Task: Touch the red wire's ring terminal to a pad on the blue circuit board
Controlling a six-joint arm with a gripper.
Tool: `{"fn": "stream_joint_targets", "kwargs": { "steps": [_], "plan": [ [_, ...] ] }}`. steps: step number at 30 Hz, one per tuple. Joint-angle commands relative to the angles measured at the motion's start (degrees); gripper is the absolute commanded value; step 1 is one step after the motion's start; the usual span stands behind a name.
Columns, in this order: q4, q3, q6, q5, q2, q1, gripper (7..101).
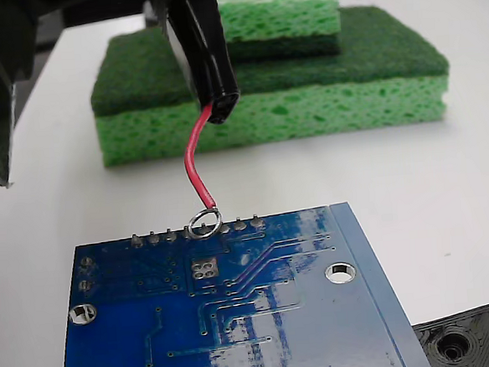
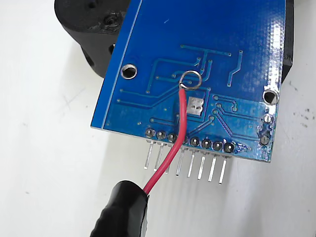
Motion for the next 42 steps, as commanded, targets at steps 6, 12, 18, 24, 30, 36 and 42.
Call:
{"fn": "stream_joint_targets", "kwargs": {
  "steps": [6, 12, 18, 24, 30, 36, 42],
  "plan": [
    [-0.97, 0.97, 0.09, 0.88, 0.97, -0.53, 100.3],
    [-2.11, 1.93, 0.18, 1.76, 1.23, -0.88, 100.3],
    [-4.22, 3.43, 0.62, 3.25, 1.93, -1.49, 100.3],
    [-5.45, 4.75, 0.97, 4.92, 2.46, -2.72, 100.3],
    [-7.21, 6.86, 1.76, 6.59, 4.31, -4.13, 100.3],
    [-7.21, 6.86, 1.76, 6.86, 4.39, -4.31, 100.3],
    [-8.00, 6.86, 1.58, 6.86, 3.69, -4.39, 100.3]
  ]
}}
